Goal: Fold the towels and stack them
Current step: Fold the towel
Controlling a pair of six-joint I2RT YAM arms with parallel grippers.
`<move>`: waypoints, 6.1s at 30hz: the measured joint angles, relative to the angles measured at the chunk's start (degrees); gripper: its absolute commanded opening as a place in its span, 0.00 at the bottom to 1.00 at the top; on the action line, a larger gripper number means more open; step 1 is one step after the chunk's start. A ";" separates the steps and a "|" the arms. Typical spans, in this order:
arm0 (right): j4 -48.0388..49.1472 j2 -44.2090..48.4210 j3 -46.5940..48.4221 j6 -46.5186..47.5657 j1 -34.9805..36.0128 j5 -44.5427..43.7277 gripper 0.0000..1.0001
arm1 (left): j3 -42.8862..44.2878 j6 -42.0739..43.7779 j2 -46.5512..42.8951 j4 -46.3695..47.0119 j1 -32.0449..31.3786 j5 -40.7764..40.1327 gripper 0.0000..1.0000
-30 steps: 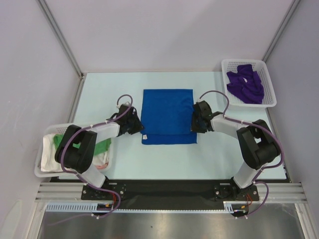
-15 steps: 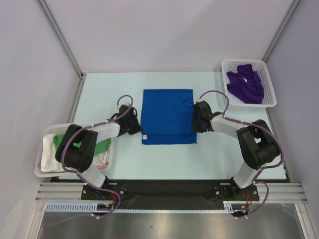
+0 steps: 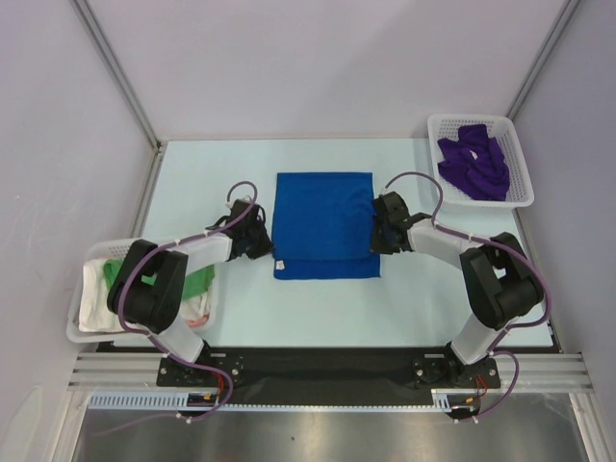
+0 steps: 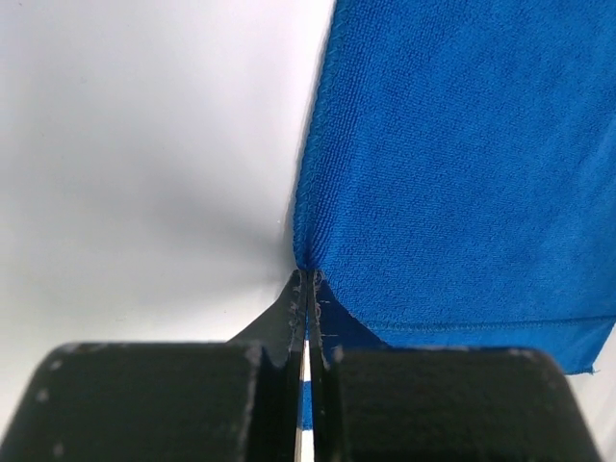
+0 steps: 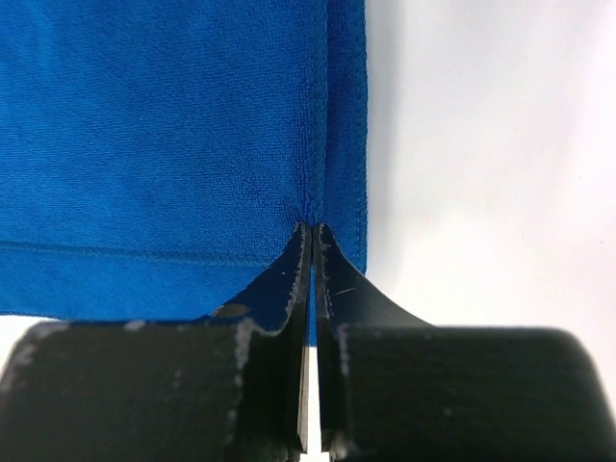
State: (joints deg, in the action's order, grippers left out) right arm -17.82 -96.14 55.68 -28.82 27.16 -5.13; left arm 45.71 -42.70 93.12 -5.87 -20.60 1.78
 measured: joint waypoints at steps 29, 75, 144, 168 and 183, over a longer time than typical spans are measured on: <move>4.39 -16.72 47.04 10.19 -12.09 5.62 0.00 | 54.58 7.93 25.00 1.92 5.57 5.51 0.00; 13.42 -23.87 57.00 15.32 -14.64 5.60 0.00 | 52.13 8.57 22.80 23.41 7.28 5.73 0.01; 16.33 9.14 21.16 12.79 -9.51 1.46 0.00 | 15.87 5.07 -5.99 29.38 7.23 6.58 0.00; 15.34 14.67 12.52 11.26 -7.76 0.87 0.00 | 16.72 5.16 -6.25 22.84 7.23 7.72 0.00; 14.49 15.50 13.16 11.06 -7.13 0.85 0.00 | 20.15 6.08 -5.42 20.98 7.45 9.94 0.00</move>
State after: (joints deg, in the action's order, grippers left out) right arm -3.33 -80.64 68.84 -17.76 20.03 -4.27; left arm 65.87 -36.62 87.70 15.11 -13.15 11.73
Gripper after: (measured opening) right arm 0.010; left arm 0.006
